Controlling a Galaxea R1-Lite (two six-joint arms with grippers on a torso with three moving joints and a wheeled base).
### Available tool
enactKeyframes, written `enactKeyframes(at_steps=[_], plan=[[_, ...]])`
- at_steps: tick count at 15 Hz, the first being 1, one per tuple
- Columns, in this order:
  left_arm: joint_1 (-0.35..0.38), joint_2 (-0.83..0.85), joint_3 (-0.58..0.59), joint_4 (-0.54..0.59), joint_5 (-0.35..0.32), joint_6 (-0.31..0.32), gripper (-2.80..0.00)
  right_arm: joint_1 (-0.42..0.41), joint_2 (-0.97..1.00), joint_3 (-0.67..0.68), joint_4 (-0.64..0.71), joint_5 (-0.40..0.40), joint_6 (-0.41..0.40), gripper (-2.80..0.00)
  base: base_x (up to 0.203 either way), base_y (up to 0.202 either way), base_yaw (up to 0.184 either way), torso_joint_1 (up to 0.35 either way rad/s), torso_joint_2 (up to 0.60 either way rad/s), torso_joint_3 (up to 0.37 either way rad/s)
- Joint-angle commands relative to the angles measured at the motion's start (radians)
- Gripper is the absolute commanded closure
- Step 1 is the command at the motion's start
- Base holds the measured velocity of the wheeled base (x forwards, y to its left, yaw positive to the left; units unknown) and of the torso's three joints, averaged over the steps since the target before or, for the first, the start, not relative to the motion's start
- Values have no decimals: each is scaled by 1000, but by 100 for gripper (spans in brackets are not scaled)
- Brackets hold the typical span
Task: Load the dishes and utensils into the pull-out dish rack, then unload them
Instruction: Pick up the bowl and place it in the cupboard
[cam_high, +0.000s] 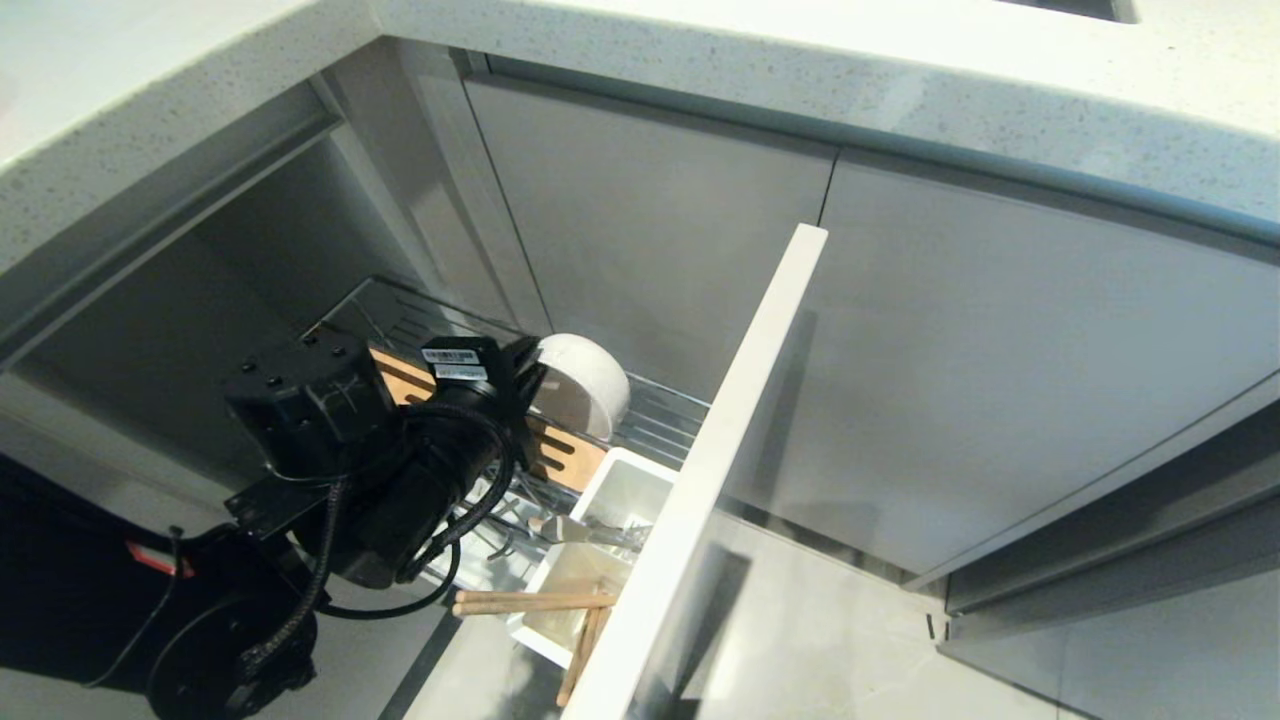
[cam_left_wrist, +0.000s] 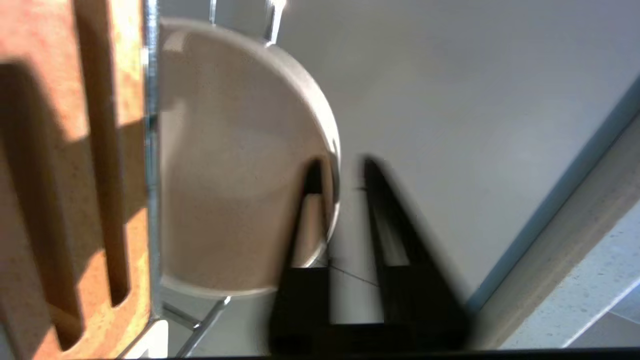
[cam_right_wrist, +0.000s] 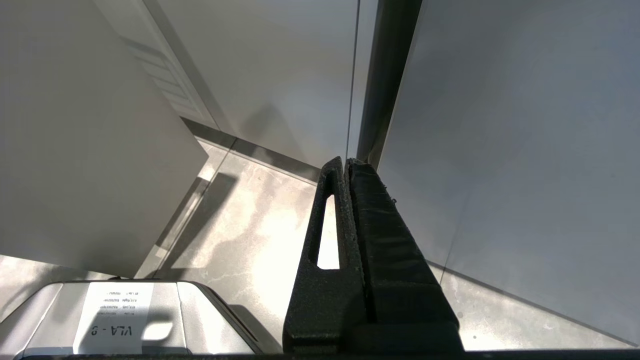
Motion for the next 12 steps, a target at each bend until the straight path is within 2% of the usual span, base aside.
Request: enactKeyframes(at_steps=[1, 4, 8, 10, 12], plan=[[-6, -2, -5, 16, 2, -8, -280, 0, 1, 2, 0, 0, 0, 0, 0, 0, 0, 0, 0, 0], [-25, -26, -5, 38, 15, -4, -280, 0, 1, 2, 0, 0, 0, 0, 0, 0, 0, 0, 0, 0], [-28, -203, -19, 196, 30, 12, -280, 0, 1, 2, 0, 0, 0, 0, 0, 0, 0, 0, 0, 0], [-48, -274, -31, 349, 27, 68, -280, 0, 1, 2, 0, 0, 0, 0, 0, 0, 0, 0, 0, 0], [-55, -340, -54, 517, 19, 76, -280, 0, 1, 2, 0, 0, 0, 0, 0, 0, 0, 0, 0, 0]])
